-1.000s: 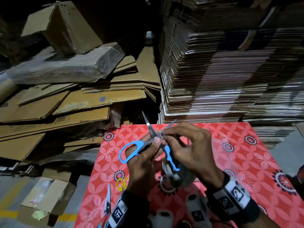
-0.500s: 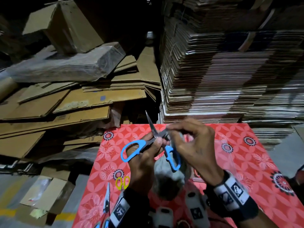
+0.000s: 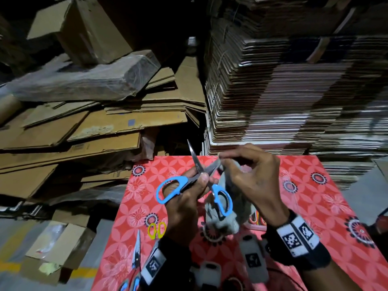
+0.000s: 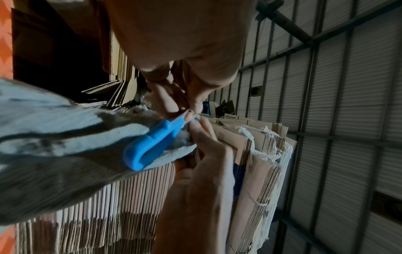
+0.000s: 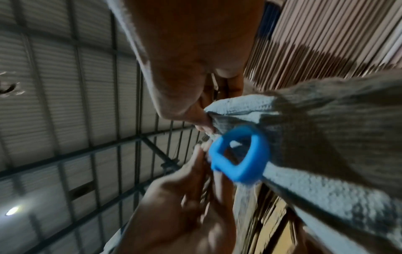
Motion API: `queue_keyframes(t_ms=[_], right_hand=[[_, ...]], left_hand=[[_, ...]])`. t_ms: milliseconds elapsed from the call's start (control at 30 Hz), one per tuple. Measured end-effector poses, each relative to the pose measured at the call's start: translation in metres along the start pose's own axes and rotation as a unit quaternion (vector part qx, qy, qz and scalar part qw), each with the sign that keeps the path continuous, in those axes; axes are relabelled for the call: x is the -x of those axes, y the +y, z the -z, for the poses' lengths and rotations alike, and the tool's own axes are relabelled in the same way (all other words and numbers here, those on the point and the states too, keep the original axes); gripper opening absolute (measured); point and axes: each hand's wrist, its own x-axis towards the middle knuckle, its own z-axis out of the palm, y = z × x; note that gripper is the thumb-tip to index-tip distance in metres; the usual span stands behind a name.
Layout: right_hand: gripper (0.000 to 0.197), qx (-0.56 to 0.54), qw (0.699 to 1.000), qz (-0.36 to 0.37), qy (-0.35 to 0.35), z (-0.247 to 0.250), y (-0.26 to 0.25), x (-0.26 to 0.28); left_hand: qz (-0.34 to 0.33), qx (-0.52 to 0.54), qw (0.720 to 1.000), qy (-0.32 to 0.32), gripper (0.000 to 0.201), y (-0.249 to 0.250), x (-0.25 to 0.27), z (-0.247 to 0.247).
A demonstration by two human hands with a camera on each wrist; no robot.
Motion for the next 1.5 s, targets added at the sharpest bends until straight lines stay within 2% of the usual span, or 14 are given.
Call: queue_keyframes(t_ms=[67,200,367,567,667,700,833,933,1033,1167,1233,1333,1433,1500], right_hand=[[0.025,0.013,1.000,-0.003,0.017,-0.001,0.001,0.001],[0.024,0.007,0.998,0.027,-0.049,-0.016,-0.017,0.021],[0.023,0.007,0.999,-0.031,0.017,-0.006,0.008,-0.004],[0.024,0.024,0.997,0.048,-0.058,-0.014,-0.007,0.008],[0.024,0.028,0.999,0.022,-0.003,-0.005,0.009,-0.011],[0.024,0.029,0.999,0.019,0.001,-0.005,0.009,-0.011],[0.024,0.016,0.996,0.053,-0.068,-0.017,-0.014,0.016],[0.024,0.002,0.999,0.025,-0.019,-0.006,0.005,-0.003],[0.023,0.014,1.000,0.008,0.016,-0.001,0.010,-0.010],[0.023,0.005,0.998,0.051,-0.043,-0.008,-0.008,0.009],[0.024,-0.001,1.000,0.015,-0.011,0.000,0.008,-0.006],[0.025,-0.017,0.998,-0.056,0.019,0.017,0.023,-0.024],[0.026,-0.080,0.995,-0.066,0.008,0.025,0.021,-0.018],[0.026,-0.106,0.993,-0.059,0.000,0.029,0.019,-0.014]], left_hand=[[-0.005,-0.010,1.000,-0.001,0.020,-0.003,-0.001,0.000],[0.007,0.035,0.999,0.009,0.022,-0.004,-0.003,-0.002],[0.051,0.023,0.998,0.030,0.023,-0.011,-0.006,0.002],[0.011,0.031,0.999,0.018,0.035,-0.007,-0.007,0.005],[0.043,0.019,0.999,0.027,0.011,-0.004,-0.007,0.002],[0.043,0.023,0.998,0.038,0.013,-0.003,-0.007,0.001],[0.017,0.048,0.999,0.003,0.025,0.001,-0.007,0.003],[0.035,0.028,0.999,0.025,0.014,-0.002,-0.006,0.003],[0.060,0.029,0.997,0.039,0.028,-0.002,-0.004,0.000],[0.063,0.063,0.996,0.022,0.031,0.000,-0.005,-0.001],[0.081,0.063,0.994,0.039,0.037,0.000,-0.004,-0.001],[0.075,0.057,0.995,0.039,0.018,0.006,0.000,-0.003],[0.082,0.066,0.994,0.036,0.011,0.009,0.000,-0.001],[0.070,0.062,0.995,0.032,0.030,0.010,-0.001,-0.001]])
